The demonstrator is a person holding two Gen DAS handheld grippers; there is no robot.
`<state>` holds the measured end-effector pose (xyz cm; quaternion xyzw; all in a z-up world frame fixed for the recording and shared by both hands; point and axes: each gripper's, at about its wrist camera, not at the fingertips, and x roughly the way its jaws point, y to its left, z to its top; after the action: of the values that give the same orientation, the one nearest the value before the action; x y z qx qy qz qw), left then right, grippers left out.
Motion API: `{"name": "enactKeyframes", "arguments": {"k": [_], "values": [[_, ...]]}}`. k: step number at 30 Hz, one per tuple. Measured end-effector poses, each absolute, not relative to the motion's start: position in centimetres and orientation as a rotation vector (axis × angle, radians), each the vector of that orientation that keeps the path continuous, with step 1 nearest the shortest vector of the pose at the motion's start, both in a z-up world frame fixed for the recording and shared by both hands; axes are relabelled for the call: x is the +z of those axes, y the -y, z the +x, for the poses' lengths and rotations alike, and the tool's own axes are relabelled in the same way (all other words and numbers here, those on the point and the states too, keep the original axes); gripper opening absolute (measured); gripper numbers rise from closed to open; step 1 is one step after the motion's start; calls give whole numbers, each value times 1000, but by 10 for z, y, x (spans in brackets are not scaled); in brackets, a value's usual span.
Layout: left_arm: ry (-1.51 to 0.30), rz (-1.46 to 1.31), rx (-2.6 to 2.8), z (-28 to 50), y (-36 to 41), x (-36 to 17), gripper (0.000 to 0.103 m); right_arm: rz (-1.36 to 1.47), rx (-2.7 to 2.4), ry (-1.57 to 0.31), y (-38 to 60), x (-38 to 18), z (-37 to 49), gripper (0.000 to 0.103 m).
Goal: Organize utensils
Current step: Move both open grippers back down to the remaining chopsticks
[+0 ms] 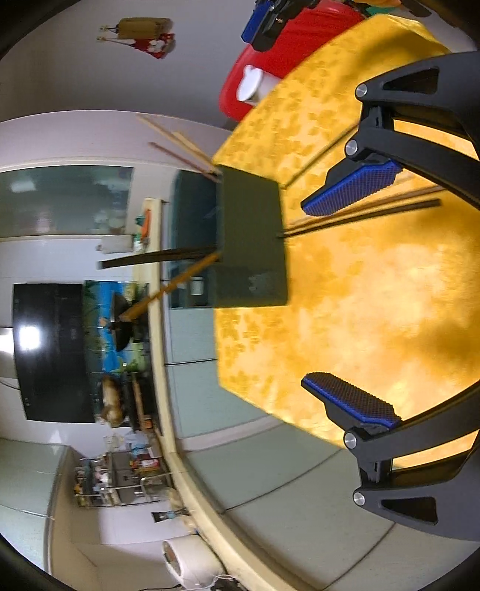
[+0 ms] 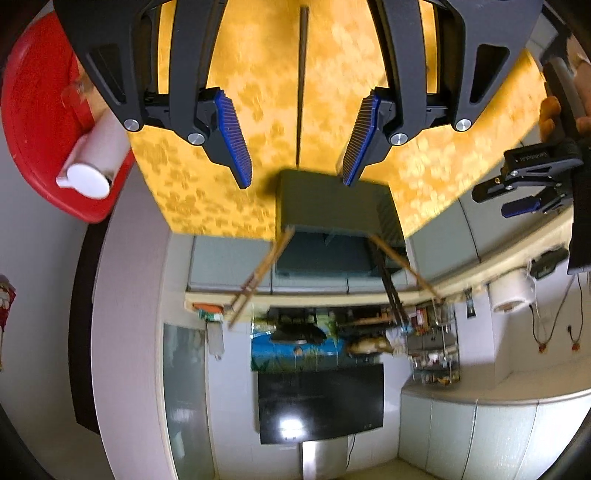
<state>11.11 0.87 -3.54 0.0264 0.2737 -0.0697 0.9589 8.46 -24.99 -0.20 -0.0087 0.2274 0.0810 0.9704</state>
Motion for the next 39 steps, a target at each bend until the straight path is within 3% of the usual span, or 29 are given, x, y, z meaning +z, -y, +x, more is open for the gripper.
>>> {"name": "enactKeyframes", "arguments": {"k": [12,39], "values": [[-606,138,-174,85,11,-85,84,-31,159,-597,248,-76,69,50],[-821,172,-241,89,39,-135,83,-7,147,-627,260,-92,67,50]]}}
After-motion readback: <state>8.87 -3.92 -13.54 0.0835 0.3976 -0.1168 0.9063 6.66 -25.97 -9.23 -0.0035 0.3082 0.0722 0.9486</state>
